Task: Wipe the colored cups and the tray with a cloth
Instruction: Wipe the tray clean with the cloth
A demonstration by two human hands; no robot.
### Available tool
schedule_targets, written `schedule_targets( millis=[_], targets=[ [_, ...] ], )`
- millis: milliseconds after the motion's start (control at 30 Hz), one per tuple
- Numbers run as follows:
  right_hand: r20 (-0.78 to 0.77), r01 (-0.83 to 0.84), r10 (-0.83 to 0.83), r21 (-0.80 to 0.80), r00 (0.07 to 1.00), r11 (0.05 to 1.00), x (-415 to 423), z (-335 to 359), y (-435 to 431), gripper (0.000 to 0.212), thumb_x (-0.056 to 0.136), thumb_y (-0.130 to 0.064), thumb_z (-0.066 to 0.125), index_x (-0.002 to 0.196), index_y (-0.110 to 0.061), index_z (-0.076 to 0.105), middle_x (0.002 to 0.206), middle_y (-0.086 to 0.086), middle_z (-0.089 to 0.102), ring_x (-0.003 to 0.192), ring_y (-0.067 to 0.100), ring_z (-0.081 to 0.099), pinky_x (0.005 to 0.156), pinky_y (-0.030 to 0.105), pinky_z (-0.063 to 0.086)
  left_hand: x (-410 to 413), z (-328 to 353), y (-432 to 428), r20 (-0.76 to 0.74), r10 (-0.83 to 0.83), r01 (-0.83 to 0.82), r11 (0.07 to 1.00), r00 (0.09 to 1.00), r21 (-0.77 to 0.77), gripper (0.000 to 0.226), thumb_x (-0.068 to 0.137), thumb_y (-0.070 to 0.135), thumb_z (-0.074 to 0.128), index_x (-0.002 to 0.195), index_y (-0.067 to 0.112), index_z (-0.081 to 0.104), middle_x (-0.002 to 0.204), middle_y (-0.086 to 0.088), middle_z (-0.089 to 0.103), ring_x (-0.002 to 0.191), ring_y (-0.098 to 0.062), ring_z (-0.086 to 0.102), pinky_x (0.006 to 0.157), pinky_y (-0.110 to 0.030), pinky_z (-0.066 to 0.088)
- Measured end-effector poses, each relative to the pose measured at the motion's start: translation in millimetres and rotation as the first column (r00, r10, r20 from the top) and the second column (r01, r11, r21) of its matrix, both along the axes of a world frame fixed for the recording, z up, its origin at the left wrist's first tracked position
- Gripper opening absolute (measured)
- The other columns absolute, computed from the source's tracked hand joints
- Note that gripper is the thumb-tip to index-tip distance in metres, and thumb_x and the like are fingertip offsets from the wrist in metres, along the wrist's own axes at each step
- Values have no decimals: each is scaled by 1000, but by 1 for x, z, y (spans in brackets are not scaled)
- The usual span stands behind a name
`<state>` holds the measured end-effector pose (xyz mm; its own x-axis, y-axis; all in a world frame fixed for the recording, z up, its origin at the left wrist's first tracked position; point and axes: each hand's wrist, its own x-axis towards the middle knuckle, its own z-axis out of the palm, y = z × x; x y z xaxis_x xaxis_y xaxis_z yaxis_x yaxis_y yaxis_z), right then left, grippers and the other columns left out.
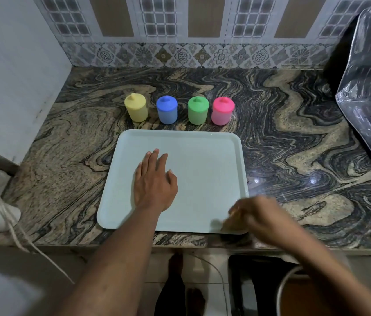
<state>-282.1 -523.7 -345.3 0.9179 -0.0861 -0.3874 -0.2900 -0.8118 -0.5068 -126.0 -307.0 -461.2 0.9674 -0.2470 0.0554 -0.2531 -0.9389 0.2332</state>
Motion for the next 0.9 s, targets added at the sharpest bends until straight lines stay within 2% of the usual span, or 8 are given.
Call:
schedule_targets(
  millis=[100, 200, 333, 433, 700, 767, 833, 900],
  targets=[
    [212, 251, -281, 158, 936, 955, 61, 15, -27, 38, 84, 1, 47, 102, -14, 77, 92, 2, 79, 90, 16, 74, 87, 34, 58, 0, -1, 0, 1, 0, 0, 1000, 1000, -1, 59, 98, 39, 32, 154, 24, 31, 167, 0, 20, 155, -19, 11, 126, -41, 15],
    [408, 287, -256, -16, 876, 958, 124, -6, -34, 42, 82, -5, 46, 118, -10, 68, 109, 20, 73, 104, 40, 65, 85, 44, 54, 0, -1, 0, 7, 2, -2, 1000, 1000, 2, 59, 97, 39, 32, 154, 24, 32, 167, 0, 21, 155, -18, 12, 126, -41, 16],
    [170, -49, 103, -292, 980, 955, 154, -72, -26, 62, 84, -28, 33, 137, 2, 45, 144, 30, 41, 135, 43, 37, 112, 54, 33, -1, -1, 0, 15, 9, -9, 1000, 1000, -3, 57, 98, 39, 33, 153, 25, 34, 166, 1, 23, 155, -18, 13, 125, -41, 18],
    [207, -28, 124, -411, 971, 911, 131, -109, -19, 60, 102, -32, 32, 154, -3, 23, 164, 24, 14, 153, 38, 8, 124, 48, 6, 1, -1, 0, 17, 6, -6, 1000, 1000, -5, 57, 98, 39, 33, 153, 25, 34, 166, 1, 23, 155, -18, 14, 125, -41, 19],
    [242, -80, 161, -313, 957, 946, 9, -102, 24, 57, 91, -21, 48, 146, -6, 41, 160, 20, 31, 151, 35, 23, 121, 44, 22, 1, -1, 0, 6, 7, -7, 1000, 1000, 0, 57, 97, 39, 33, 153, 25, 33, 166, 1, 22, 155, -19, 13, 124, -42, 20],
    [228, -121, 170, -211, 959, 970, -17, -84, 23, 46, 89, -21, 50, 133, -10, 56, 149, 16, 50, 141, 32, 43, 115, 41, 37, 1, 0, -1, 3, 4, -4, 1000, 1000, 4, 57, 98, 39, 34, 153, 25, 33, 167, 1, 22, 155, -19, 13, 124, -42, 20],
    [275, 11, -36, 91, 961, 996, -20, -58, 12, 34, 97, -27, 45, 121, -15, 68, 128, 5, 69, 121, 23, 63, 102, 37, 49, 1, 0, -1, 3, 3, -3, 1000, 1000, 5, 57, 98, 39, 33, 153, 25, 32, 167, 1, 21, 155, -18, 12, 125, -41, 19],
    [114, 204, -330, 590, 937, 781, -1, -27, -2, 37, 105, -24, 39, 120, -13, 71, 119, 2, 74, 113, 20, 69, 99, 39, 53, 1, 0, 0, 3, 5, -5, 1000, 1000, 3, 58, 98, 40, 32, 153, 25, 32, 167, 1, 21, 155, -18, 12, 125, -41, 18]
  ],
)
